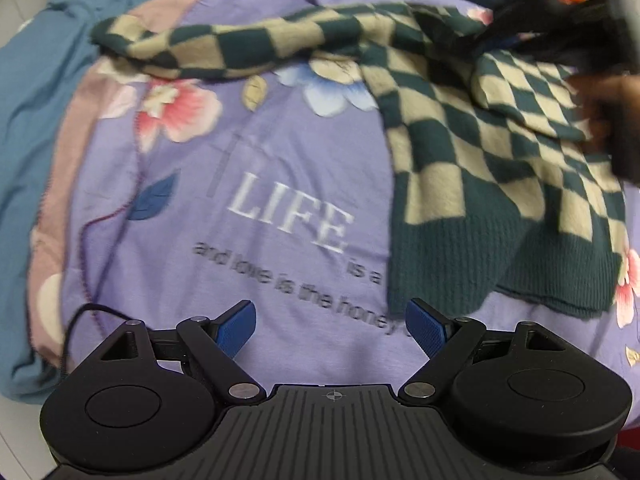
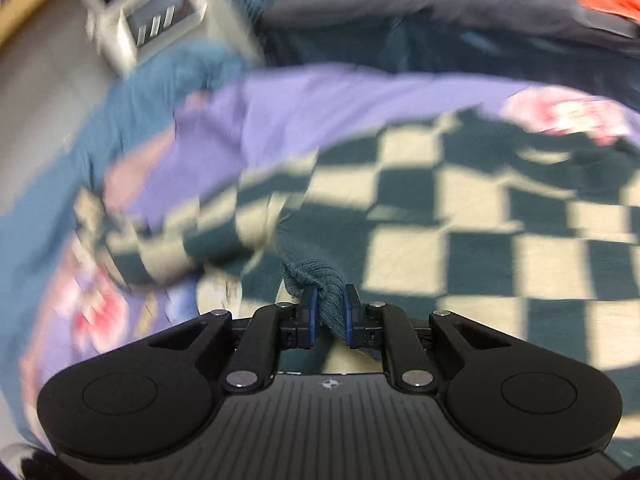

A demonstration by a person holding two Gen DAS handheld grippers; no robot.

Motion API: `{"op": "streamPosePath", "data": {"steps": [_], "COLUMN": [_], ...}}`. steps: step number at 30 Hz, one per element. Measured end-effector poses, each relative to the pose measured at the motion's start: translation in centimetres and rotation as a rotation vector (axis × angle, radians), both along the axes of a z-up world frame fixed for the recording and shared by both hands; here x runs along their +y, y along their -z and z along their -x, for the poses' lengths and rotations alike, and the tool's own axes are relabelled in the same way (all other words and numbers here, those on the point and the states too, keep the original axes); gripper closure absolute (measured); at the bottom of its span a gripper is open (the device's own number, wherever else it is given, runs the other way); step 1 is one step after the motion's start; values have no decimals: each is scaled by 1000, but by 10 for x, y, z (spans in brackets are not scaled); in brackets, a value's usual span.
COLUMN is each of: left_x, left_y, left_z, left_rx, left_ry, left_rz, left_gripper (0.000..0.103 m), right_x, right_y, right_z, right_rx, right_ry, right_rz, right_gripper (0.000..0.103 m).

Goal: Fold small clothes

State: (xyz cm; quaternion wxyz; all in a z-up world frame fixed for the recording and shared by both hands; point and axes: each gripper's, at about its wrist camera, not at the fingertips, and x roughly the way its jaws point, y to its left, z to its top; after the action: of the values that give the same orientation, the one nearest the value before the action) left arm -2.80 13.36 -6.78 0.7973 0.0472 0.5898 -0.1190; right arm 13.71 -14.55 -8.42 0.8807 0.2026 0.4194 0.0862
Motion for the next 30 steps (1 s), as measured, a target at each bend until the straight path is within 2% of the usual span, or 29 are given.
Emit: {"op": "streamPosePath", "data": {"steps": [2, 6, 8, 10, 12, 14, 15, 16, 17, 18, 19, 21, 24, 26, 30], "left_x": [-11, -29, -36, -40, -44, -46, -47, -47, -47, -45, -44, -41, -40, -44, -71], "left_y": [3, 5, 4, 5, 7, 11, 13, 15, 16, 19, 21, 27, 35, 39, 54], "left_z": [-3, -16, -23, -28, -33, -36, -38, -39, -39, -39, -39, -39, -37, -34, -31], "left_rx": [-10, -26, -38, -46, -43, -31, -24, -19, -14, -8, 0, 23, 51, 44, 22], "left_ry": [42, 114, 138, 157, 171, 182, 187, 191, 193, 194, 194, 197, 212, 238, 325], "left_rz": [-2, -14, -13, -18, -21, -24, -29, -33, -33, -32, -27, -15, -8, 0, -40], "left_gripper": [0, 0, 0, 0, 0, 0, 0, 0, 0, 0, 0, 0, 0, 0, 0], "right_x": [-50, -175, -242, -299, -346, -374, -374, -368, -358, -344, -327, -289, -228, -190, -113], "right_y": [-30, -88, -113, -131, -136, -129, -124, -118, -109, -99, -86, -55, -3, 22, 40], "right_z": [25, 92, 132, 170, 204, 229, 241, 251, 256, 258, 260, 264, 263, 259, 244], "right_rx": [-50, -138, -160, -168, -139, -65, -66, -77, -75, -65, -51, -14, 108, 168, 205], "right_ry": [96, 337, 504, 668, 823, 930, 957, 939, 894, 831, 759, 619, 477, 384, 204], "right_rz": [-48, -12, 55, 165, 225, 189, 168, 139, 109, 76, 42, -38, -114, -78, 82], "right_gripper": [88, 88, 88, 88, 82, 60, 58, 57, 51, 45, 31, 30, 32, 38, 38]}}
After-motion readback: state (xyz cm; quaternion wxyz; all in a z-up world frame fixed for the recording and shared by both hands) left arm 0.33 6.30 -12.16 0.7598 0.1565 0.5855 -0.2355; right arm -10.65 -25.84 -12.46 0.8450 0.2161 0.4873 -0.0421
